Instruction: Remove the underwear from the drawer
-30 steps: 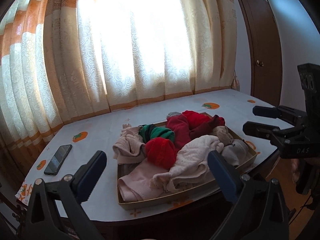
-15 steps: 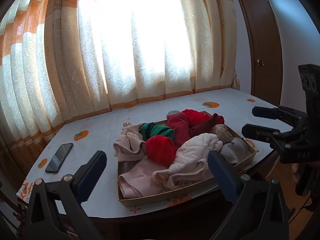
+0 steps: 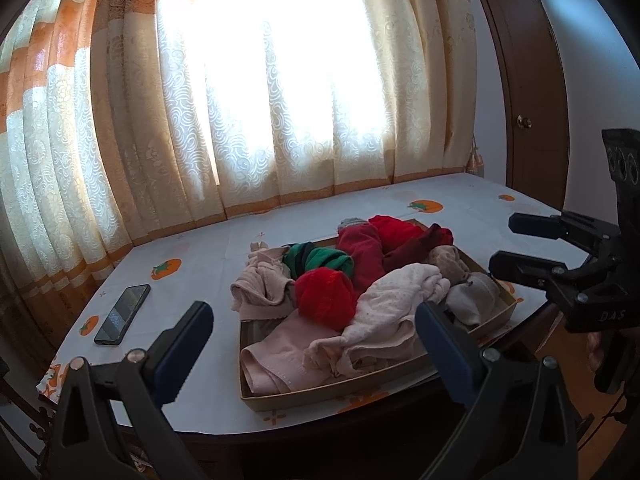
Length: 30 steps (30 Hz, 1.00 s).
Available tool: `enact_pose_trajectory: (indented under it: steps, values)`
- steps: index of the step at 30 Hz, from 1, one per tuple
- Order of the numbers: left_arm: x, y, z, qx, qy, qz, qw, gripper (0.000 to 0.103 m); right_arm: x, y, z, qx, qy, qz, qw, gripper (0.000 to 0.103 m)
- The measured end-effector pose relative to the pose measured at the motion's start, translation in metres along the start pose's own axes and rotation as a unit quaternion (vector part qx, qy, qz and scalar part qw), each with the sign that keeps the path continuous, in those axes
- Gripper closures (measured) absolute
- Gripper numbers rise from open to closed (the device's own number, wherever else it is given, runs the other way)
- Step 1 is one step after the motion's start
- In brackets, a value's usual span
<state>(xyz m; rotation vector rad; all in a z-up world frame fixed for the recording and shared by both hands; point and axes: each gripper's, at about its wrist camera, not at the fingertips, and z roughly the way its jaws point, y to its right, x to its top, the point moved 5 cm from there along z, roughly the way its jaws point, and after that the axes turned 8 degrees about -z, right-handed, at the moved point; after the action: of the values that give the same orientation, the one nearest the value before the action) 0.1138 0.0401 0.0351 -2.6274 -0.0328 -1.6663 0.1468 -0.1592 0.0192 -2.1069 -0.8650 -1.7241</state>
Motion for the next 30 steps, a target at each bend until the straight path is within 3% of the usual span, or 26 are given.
enact_pose_trajectory:
  steps: [30]
  values:
    - [-0.0008,-0.0009,0.0046,-0.001,-0.008,-0.003,1.0,0.001,0.0002,-0.001,0.0031,0.005,-0.005,0.0,1.0,0.021]
